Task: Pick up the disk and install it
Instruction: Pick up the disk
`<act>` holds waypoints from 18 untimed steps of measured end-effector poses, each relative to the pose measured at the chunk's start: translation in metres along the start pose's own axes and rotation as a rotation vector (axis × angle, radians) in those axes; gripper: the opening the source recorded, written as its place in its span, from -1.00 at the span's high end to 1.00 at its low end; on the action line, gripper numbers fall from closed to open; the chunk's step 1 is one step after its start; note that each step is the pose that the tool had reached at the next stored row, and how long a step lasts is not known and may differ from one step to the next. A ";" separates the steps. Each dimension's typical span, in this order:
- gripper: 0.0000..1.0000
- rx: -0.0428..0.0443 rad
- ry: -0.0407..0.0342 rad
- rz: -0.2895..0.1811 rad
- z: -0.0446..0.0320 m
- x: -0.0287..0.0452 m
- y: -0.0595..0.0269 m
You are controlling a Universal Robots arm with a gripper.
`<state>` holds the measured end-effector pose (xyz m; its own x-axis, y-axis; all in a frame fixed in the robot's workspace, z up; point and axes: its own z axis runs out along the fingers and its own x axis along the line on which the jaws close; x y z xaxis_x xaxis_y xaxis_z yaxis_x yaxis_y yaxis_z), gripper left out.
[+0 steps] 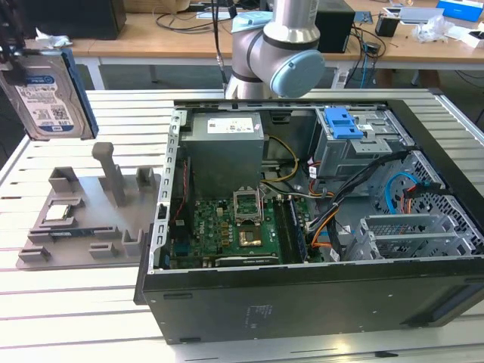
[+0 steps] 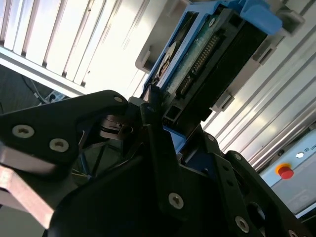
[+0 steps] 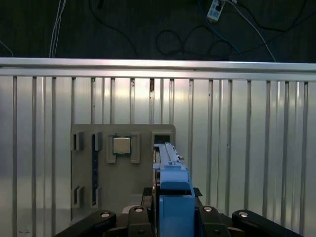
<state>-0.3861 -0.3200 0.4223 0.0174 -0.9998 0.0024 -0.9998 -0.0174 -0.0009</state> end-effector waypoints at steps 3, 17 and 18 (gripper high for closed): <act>0.27 0.0000 0.0001 0.000 -0.0104 0.0000 0.0000; 0.27 0.0000 0.0000 0.000 -0.0650 0.0002 0.0000; 0.27 0.0000 0.0001 0.000 -0.0671 0.0002 0.0000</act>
<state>-0.3862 -0.3200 0.4894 0.0174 -0.9998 0.0025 -0.9998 -0.0174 -0.0009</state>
